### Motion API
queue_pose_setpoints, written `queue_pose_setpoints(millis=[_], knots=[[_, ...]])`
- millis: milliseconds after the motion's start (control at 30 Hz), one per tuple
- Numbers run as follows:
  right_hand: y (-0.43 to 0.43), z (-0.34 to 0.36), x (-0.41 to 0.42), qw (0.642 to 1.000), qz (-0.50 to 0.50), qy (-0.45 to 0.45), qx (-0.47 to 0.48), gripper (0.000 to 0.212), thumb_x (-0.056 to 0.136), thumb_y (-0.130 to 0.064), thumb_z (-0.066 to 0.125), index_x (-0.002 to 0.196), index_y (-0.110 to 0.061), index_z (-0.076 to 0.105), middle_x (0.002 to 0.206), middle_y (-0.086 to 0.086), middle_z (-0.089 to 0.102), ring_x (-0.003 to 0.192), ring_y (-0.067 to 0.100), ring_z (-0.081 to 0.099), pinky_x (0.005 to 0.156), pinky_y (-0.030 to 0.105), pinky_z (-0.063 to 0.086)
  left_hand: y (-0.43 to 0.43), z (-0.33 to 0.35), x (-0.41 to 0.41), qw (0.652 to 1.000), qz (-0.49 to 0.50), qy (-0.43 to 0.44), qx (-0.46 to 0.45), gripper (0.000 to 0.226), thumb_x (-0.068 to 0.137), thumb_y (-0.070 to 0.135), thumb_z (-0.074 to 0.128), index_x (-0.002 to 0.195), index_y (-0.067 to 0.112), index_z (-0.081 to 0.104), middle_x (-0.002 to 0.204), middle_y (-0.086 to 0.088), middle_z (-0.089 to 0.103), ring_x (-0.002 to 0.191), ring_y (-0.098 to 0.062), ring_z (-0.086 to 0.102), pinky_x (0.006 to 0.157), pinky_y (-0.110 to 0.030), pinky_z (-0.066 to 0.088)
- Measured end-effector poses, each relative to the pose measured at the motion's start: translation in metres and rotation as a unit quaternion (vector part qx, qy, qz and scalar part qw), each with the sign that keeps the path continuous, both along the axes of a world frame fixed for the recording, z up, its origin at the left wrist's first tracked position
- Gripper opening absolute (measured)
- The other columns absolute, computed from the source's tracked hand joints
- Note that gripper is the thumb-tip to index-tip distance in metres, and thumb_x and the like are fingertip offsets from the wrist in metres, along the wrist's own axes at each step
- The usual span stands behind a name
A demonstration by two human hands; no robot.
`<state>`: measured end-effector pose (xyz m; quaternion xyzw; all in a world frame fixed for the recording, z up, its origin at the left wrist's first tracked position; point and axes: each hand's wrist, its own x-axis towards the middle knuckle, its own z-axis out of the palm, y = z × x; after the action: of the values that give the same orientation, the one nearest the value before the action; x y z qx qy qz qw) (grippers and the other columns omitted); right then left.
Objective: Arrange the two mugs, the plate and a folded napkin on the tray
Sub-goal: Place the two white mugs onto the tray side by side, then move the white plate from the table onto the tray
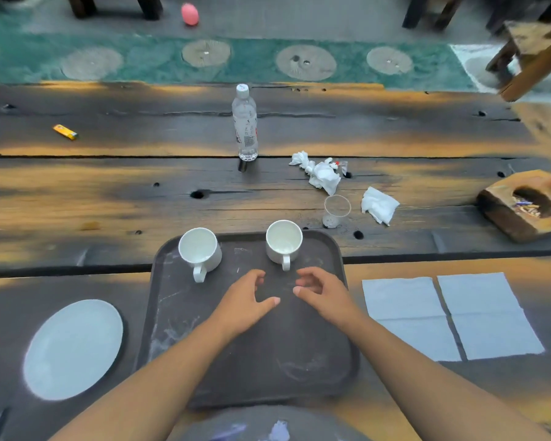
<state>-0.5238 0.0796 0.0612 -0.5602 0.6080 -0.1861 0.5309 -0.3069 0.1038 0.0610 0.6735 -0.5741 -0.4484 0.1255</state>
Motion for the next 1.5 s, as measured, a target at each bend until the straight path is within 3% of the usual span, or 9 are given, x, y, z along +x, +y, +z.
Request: queue_pose_setpoints(millis=[100,200,367,600,867,1033,1233,1333,1500], knots=[[0.014,0.009,0.007,0.998,0.039,0.056,-0.016,0.036,0.087,-0.038,0.074,0.122,-0.030,0.065,0.105,-0.013,0.071,0.094,-0.005,0.066,0.073,0.008,0.046,0.011,0.013,0.010,0.997,-0.055,-0.048,-0.023,0.076,0.090,0.046,0.071,0.152,0.017,0.038,0.156,0.000,0.046,0.143,-0.017,0.044,0.116,-0.034,0.038],[0.028,0.015,0.013,0.992,0.069,0.107,-0.025,0.040,0.088,-0.041,0.071,0.125,-0.026,0.064,0.102,-0.013,0.070,0.093,-0.003,0.063,0.074,0.012,0.043,0.022,0.020,0.021,0.990,-0.096,-0.098,-0.024,0.077,0.092,0.049,0.067,0.154,0.016,0.035,0.158,-0.001,0.042,0.144,-0.018,0.043,0.115,-0.034,0.038],[0.043,0.022,0.023,0.975,0.121,0.182,-0.034,0.046,0.092,-0.039,0.068,0.134,-0.023,0.057,0.104,-0.009,0.066,0.096,0.010,0.062,0.083,0.024,0.045,0.042,0.022,0.042,0.975,-0.132,-0.174,-0.038,0.062,0.096,0.045,0.062,0.148,0.017,0.043,0.146,-0.003,0.052,0.133,-0.023,0.053,0.108,-0.039,0.045],[0.056,0.026,0.053,0.968,0.140,0.205,-0.040,0.045,0.092,-0.035,0.067,0.133,-0.018,0.059,0.105,-0.003,0.067,0.099,0.015,0.064,0.086,0.027,0.048,0.063,0.018,0.074,0.963,-0.156,-0.218,-0.026,0.059,0.097,0.045,0.059,0.143,0.012,0.046,0.144,-0.008,0.053,0.132,-0.027,0.053,0.109,-0.043,0.045],[0.068,0.017,0.136,0.949,0.243,0.197,-0.033,0.046,0.093,-0.035,0.065,0.135,-0.016,0.057,0.105,-0.004,0.066,0.100,0.015,0.062,0.089,0.028,0.049,0.107,0.016,0.149,0.970,-0.089,-0.227,-0.014,0.048,0.099,0.037,0.058,0.142,0.018,0.050,0.142,-0.005,0.056,0.127,-0.027,0.056,0.106,-0.040,0.047],[0.071,0.013,0.206,0.934,0.301,0.188,-0.044,0.046,0.095,-0.035,0.064,0.136,-0.016,0.056,0.106,-0.004,0.065,0.102,0.017,0.062,0.089,0.028,0.049,0.143,0.015,0.208,0.971,-0.019,-0.236,0.011,0.038,0.096,0.035,0.058,0.130,0.016,0.057,0.132,-0.005,0.060,0.119,-0.027,0.060,0.098,-0.040,0.050],[0.072,0.008,0.283,0.917,0.347,0.185,-0.061,0.042,0.093,-0.034,0.065,0.131,-0.017,0.059,0.113,0.002,0.069,0.104,0.021,0.065,0.091,0.033,0.052,0.179,0.007,0.275,0.966,0.032,-0.254,0.044,0.048,0.099,0.034,0.054,0.145,0.021,0.047,0.144,-0.001,0.052,0.131,-0.025,0.053,0.104,-0.041,0.048],[0.071,-0.001,0.312,0.919,0.346,0.178,-0.055,0.042,0.093,-0.027,0.063,0.133,-0.013,0.058,0.111,0.005,0.069,0.100,0.022,0.064,0.085,0.030,0.050,0.191,0.003,0.303,0.963,0.052,-0.259,0.058,0.051,0.099,0.033,0.055,0.147,0.023,0.045,0.145,-0.001,0.051,0.131,-0.026,0.053,0.105,-0.041,0.047],[0.065,-0.014,0.350,0.916,0.351,0.185,-0.055,0.052,0.093,-0.029,0.066,0.141,-0.015,0.051,0.134,0.006,0.060,0.115,0.022,0.060,0.095,0.031,0.047,0.204,-0.009,0.341,0.958,0.101,-0.254,0.084,0.047,0.098,0.038,0.055,0.141,0.021,0.047,0.135,-0.004,0.055,0.123,-0.026,0.057,0.100,-0.041,0.049]])
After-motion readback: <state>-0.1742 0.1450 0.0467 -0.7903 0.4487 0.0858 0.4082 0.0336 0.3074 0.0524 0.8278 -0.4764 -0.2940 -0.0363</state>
